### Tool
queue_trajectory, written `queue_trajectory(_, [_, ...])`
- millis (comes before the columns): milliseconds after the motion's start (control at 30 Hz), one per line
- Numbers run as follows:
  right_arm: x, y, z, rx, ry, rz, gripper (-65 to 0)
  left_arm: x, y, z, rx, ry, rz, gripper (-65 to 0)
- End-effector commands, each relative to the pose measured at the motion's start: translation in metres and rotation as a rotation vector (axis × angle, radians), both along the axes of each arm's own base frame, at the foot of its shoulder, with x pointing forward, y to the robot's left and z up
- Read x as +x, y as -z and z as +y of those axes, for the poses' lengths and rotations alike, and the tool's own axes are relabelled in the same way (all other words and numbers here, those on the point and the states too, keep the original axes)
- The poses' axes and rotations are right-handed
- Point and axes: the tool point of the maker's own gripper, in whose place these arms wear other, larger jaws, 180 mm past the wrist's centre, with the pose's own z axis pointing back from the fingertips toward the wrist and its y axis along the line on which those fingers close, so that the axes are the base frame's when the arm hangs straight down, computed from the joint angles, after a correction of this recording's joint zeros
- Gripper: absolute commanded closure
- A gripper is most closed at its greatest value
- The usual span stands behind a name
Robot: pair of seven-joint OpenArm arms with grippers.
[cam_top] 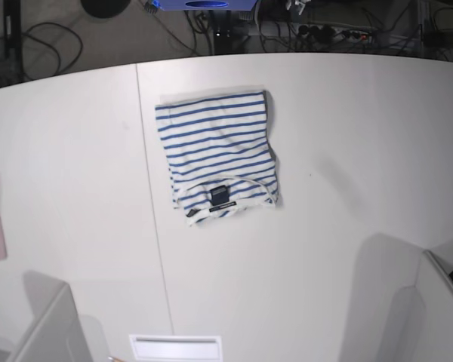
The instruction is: Fold the T-shirt properly
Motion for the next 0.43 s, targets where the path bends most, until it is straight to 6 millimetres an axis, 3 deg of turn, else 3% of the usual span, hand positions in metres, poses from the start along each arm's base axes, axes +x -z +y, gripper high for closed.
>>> queue_trajectory(0, [-0.004,-0.001,-0.006,-0.004,-0.004,0.009,0.0,-0.008,-0.002,-0.002,-0.007,-0.001,0.005,0.0])
queue_trajectory(400, [0.0,0.001,-0.016,-0.023,-0.013,0.008,0.0,-0.003,-0.001,-0.002,-0.005,-0.002,-0.002,0.0])
